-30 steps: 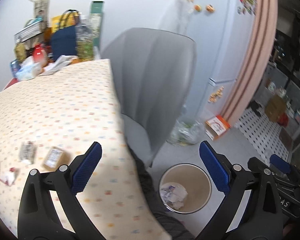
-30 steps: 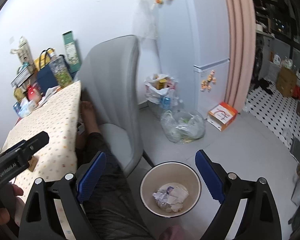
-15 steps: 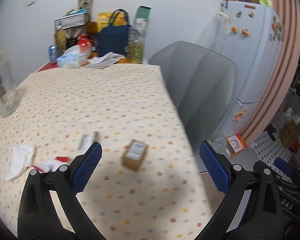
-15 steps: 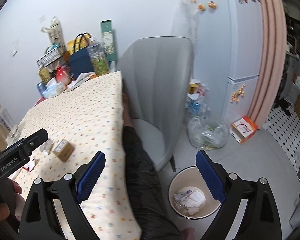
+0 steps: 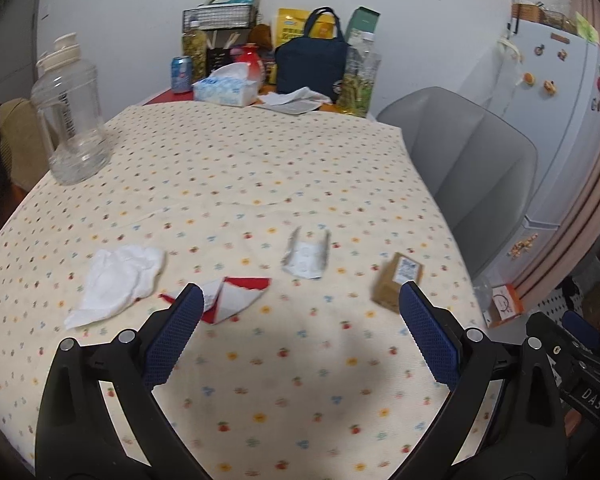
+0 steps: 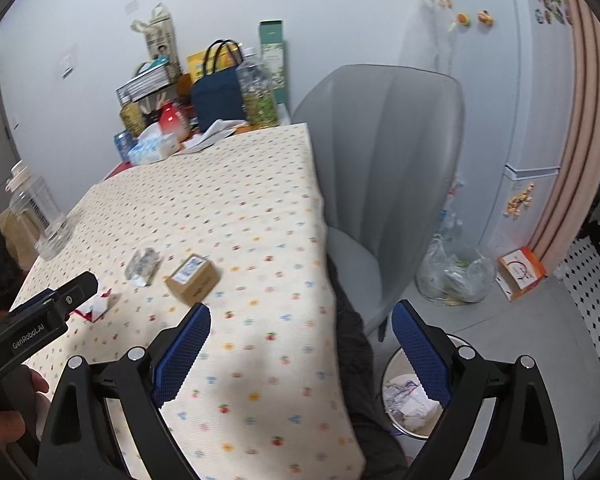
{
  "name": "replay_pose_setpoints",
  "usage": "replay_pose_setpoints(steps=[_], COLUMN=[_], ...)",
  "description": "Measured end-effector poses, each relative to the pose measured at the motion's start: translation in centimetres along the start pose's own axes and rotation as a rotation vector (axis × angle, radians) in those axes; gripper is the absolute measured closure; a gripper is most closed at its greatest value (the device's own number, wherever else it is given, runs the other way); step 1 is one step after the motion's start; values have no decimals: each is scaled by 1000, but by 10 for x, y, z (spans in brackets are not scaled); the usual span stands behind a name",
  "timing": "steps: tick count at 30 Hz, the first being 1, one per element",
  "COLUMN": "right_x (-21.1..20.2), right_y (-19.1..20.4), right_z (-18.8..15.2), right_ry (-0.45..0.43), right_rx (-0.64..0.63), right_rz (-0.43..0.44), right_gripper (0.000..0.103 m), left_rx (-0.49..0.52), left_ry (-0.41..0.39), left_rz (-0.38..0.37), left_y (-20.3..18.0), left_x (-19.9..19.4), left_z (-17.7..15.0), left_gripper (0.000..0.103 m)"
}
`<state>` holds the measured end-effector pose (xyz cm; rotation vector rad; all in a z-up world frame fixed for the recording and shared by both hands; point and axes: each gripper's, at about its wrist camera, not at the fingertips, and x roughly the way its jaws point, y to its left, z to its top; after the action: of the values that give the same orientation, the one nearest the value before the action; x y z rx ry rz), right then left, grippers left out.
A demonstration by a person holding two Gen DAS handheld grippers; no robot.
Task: Collect trash
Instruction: 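Move both tools back over the table, then grasp the red-edged white paper with the left gripper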
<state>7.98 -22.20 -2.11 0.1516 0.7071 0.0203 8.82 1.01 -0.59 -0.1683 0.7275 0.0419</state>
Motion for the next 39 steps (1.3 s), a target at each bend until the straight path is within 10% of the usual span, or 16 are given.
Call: replay_pose_setpoints(steps=[14, 39], right_x=[17, 55], right_y=[45, 53], right_z=[-10, -6], right_ry=[36, 82], right_rx=[-67, -74], right_rz=[39, 88], right_gripper=[11, 11], left_rx=[-100, -97], left_ry=[57, 174], left_rz=[63, 172], left_y=[61, 45], left_x=[10, 75], left_z=[-17, -1], left_gripper=[6, 10])
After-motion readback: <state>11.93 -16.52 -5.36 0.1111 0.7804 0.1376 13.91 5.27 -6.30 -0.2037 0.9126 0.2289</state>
